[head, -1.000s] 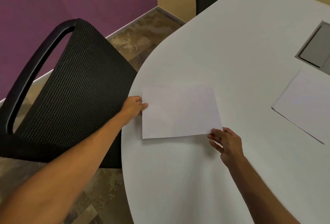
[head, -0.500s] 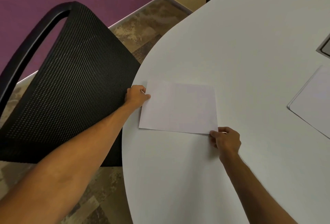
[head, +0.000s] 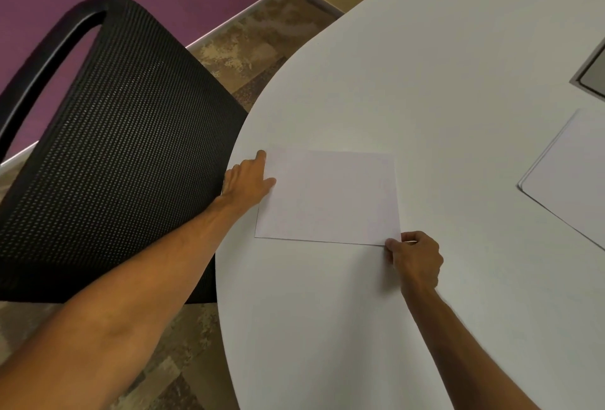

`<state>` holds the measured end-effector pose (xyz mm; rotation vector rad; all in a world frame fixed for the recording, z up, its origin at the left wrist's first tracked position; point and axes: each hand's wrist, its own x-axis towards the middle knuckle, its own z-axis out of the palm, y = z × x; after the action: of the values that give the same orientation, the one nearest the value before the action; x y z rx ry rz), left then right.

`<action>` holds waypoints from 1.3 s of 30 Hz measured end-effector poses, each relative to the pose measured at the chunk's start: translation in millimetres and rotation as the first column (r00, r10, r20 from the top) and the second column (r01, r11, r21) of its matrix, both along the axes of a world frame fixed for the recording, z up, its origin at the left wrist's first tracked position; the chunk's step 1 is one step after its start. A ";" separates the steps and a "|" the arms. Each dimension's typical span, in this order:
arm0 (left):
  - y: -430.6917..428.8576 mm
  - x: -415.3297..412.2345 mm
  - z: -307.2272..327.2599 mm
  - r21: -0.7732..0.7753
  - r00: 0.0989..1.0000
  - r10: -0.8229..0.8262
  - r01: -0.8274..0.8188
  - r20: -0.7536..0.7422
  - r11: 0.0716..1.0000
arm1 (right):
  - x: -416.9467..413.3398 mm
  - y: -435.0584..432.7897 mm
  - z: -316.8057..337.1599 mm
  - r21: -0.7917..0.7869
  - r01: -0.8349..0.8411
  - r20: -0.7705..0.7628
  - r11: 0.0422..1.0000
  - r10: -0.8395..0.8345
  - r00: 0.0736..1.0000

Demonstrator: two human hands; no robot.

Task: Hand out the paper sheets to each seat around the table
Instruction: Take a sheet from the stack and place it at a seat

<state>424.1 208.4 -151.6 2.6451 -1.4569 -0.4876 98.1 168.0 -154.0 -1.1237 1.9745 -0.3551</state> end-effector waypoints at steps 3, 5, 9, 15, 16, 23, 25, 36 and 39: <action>5.7 -0.8 1.5 -0.005 0.999 0.028 -0.029 -0.015 1.000 | -1.5 1.7 -0.6 -0.004 -0.009 -0.041 1.000 0.009 0.999; 11.8 -0.6 2.1 -0.041 0.999 0.044 -0.045 -0.032 0.998 | -2.5 3.4 1.2 -0.026 -0.030 -0.098 0.999 0.027 0.995; 32.8 1.0 -3.2 -0.120 0.999 -0.034 0.031 -0.024 0.992 | -9.1 10.5 0.4 -0.222 -0.262 -0.260 0.939 0.202 0.944; 62.2 6.7 -20.3 -0.049 0.963 -0.193 0.187 -0.190 0.981 | -12.5 10.4 -10.3 -0.282 -0.722 -0.336 0.632 0.639 0.691; 64.1 6.1 -21.9 -0.045 0.955 -0.201 0.196 -0.220 0.980 | -13.0 9.5 -13.4 -0.267 -0.762 -0.343 0.590 0.680 0.648; 62.6 -2.0 -23.5 -0.016 0.934 -0.235 0.239 -0.269 0.971 | -27.9 14.4 -28.8 -0.179 -0.830 -0.395 0.528 0.734 0.552; 61.7 -4.9 -23.4 -0.014 0.930 -0.249 0.255 -0.271 0.967 | -31.3 14.9 -28.9 -0.176 -0.828 -0.399 0.533 0.731 0.554; 56.9 -10.9 -22.5 -0.014 0.925 -0.221 0.228 -0.307 0.973 | -35.3 10.8 -28.3 -0.161 -0.831 -0.401 0.533 0.734 0.548; 56.7 -14.3 -16.7 -0.051 0.920 -0.206 0.201 -0.333 0.978 | -36.8 9.9 -25.7 -0.148 -0.833 -0.413 0.533 0.732 0.542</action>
<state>409.8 265.1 -168.4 2.2589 -1.6155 -0.8935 61.3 177.9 -179.7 -2.2908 1.4134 0.0046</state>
